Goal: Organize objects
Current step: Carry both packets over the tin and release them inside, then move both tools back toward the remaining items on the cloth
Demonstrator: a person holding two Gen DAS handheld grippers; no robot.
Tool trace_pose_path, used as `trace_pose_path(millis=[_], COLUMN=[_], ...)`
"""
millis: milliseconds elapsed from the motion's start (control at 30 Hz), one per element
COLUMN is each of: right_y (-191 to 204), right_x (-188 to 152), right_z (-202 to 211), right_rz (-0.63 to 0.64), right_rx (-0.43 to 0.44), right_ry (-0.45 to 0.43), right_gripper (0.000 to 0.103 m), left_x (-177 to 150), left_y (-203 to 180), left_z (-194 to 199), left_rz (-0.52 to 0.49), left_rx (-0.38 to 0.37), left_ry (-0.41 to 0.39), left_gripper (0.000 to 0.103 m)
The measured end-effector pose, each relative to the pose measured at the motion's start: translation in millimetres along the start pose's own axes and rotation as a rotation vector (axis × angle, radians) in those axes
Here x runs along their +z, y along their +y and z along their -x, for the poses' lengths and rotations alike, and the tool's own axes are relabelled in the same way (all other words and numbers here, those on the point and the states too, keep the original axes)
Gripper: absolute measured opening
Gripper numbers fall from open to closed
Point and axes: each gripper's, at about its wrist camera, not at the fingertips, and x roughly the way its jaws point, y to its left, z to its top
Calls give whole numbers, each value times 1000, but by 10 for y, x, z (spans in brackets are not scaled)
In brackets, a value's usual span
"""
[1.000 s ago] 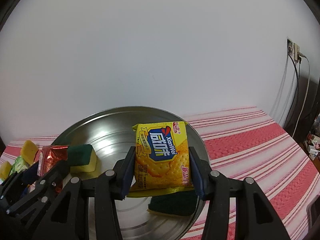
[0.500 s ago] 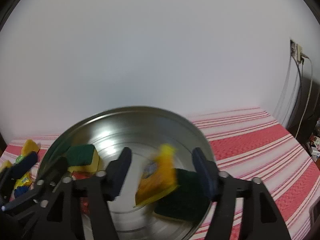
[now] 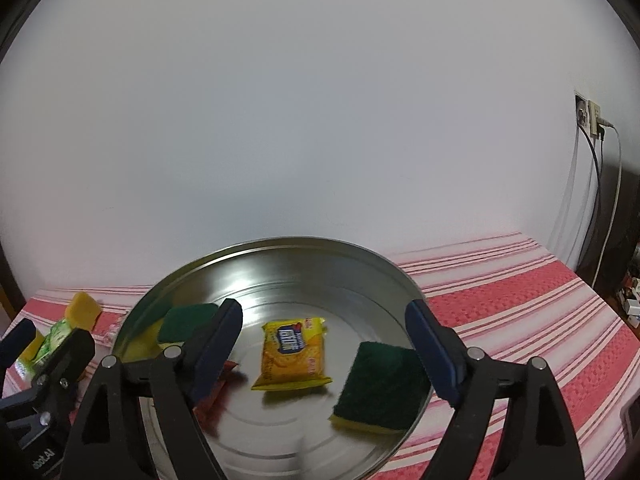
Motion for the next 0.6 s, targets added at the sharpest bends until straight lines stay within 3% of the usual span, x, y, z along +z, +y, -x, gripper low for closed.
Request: trace_pose_path(millis=[167, 600], right_y=[61, 138], right_x=[-63, -167], right_z=[98, 127], right_rz=[1, -18], right_rx=[17, -12], right_ry=[-43, -52], right_gripper=[85, 85], left_x=[-77, -175], left_y=[125, 302], left_z=[-3, 87], left_rz=[-16, -14], left_rx=[61, 70], left_ry=[-5, 9], left_gripper=[102, 102])
